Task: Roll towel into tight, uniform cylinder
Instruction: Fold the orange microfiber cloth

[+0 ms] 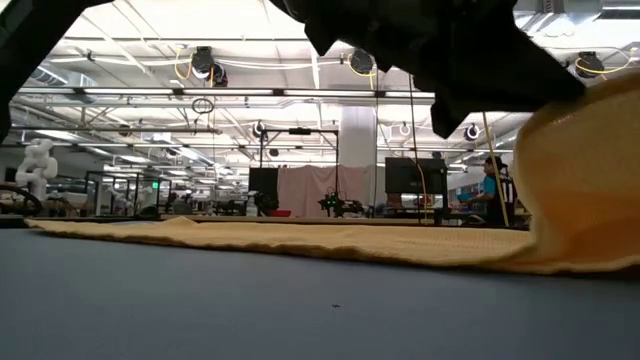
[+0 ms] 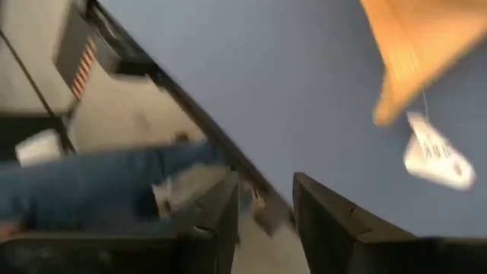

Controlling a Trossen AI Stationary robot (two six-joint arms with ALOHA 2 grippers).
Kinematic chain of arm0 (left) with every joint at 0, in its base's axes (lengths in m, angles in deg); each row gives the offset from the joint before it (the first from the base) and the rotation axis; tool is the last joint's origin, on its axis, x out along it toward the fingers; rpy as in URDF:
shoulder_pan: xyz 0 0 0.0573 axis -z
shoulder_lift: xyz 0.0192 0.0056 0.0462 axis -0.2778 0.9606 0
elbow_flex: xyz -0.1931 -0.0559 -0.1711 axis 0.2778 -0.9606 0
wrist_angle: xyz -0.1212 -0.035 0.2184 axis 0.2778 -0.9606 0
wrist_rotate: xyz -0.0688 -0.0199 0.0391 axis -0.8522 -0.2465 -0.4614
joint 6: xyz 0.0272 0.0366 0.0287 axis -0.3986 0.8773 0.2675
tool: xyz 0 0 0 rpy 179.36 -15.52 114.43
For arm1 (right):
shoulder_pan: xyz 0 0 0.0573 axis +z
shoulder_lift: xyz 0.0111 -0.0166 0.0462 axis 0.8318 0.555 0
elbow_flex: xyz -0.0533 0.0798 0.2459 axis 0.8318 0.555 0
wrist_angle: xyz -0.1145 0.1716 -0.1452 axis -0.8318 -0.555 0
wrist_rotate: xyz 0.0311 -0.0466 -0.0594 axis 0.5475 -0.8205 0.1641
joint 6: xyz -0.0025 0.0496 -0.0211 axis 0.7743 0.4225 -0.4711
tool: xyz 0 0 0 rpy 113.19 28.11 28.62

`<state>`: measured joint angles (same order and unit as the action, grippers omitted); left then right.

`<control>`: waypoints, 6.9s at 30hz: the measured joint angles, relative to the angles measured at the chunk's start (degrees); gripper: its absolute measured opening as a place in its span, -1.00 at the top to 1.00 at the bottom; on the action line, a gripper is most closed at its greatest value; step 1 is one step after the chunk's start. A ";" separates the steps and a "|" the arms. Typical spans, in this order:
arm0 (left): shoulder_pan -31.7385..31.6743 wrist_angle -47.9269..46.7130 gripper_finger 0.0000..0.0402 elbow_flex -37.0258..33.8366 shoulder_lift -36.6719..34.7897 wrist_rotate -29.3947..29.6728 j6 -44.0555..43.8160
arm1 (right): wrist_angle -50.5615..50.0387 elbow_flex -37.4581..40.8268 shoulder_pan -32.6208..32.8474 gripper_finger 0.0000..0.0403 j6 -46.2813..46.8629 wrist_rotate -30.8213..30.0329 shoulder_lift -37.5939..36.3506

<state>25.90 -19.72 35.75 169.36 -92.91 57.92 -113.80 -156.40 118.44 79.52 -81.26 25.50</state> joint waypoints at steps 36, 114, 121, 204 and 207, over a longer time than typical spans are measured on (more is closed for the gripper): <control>9.25 -6.56 0.66 -0.02 -5.73 12.80 23.57 | -23.48 0.04 0.94 0.56 1.81 -14.30 5.75; 8.76 19.94 0.98 -0.02 0.20 46.93 45.45 | -54.62 -30.11 -1.75 0.98 -2.44 -8.10 30.10; 7.24 7.21 0.97 0.09 -4.96 43.00 24.30 | -47.70 -40.13 -5.93 0.97 -25.26 -11.66 32.69; 15.71 -35.02 0.42 0.02 -9.26 38.67 -11.57 | -14.18 21.67 -6.51 0.98 -38.84 4.80 -6.19; 18.06 -46.00 0.27 0.02 -10.30 47.69 -15.77 | -14.30 21.24 -6.51 0.99 -38.89 4.87 -6.22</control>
<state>43.96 -65.72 35.77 159.06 -45.22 42.15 -128.10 -135.17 111.92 40.63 -76.39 19.28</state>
